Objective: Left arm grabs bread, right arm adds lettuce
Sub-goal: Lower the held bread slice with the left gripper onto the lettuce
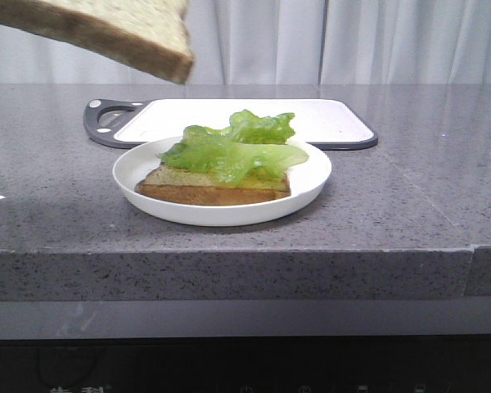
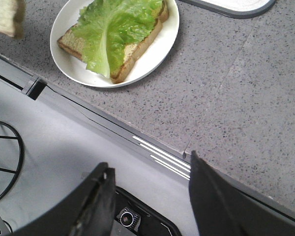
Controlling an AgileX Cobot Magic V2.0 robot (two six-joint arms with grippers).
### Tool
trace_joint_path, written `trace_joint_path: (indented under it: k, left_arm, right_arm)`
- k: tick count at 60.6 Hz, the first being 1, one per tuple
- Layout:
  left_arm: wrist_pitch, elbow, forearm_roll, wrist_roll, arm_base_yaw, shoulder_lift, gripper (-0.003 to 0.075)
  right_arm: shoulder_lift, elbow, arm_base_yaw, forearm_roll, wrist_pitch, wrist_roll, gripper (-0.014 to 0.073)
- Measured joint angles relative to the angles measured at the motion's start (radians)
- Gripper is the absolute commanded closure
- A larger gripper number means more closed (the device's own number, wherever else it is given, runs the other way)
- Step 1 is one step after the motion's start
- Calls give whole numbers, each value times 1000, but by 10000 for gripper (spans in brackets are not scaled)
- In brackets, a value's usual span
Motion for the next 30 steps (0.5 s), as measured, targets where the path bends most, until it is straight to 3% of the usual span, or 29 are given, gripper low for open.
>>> trace_joint_path:
  k: [19,30]
  left_arm:
    - [4,-92,-72,66,-115,250,741]
    - [28,-158,-123,74,-127,381,741]
  right_arm:
    - [0,0,0,0,4,2,223]
    - [0,0,0,0,4,2,223]
